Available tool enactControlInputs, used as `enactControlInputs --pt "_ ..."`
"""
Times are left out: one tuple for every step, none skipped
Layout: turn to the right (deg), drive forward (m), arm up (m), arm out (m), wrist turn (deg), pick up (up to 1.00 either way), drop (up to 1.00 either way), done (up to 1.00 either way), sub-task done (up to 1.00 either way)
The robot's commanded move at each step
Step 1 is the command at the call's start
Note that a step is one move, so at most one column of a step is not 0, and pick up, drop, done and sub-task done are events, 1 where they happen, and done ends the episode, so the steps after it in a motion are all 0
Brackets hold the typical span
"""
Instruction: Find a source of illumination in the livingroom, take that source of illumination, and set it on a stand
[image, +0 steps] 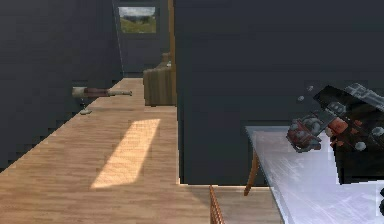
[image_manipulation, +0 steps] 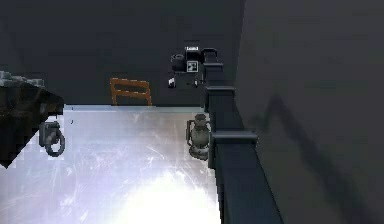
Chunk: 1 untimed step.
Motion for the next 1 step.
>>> enactControlInputs --pt "0.0 0.00 0.00 0.00 18.0 0.00 0.00 0.00 0.00"
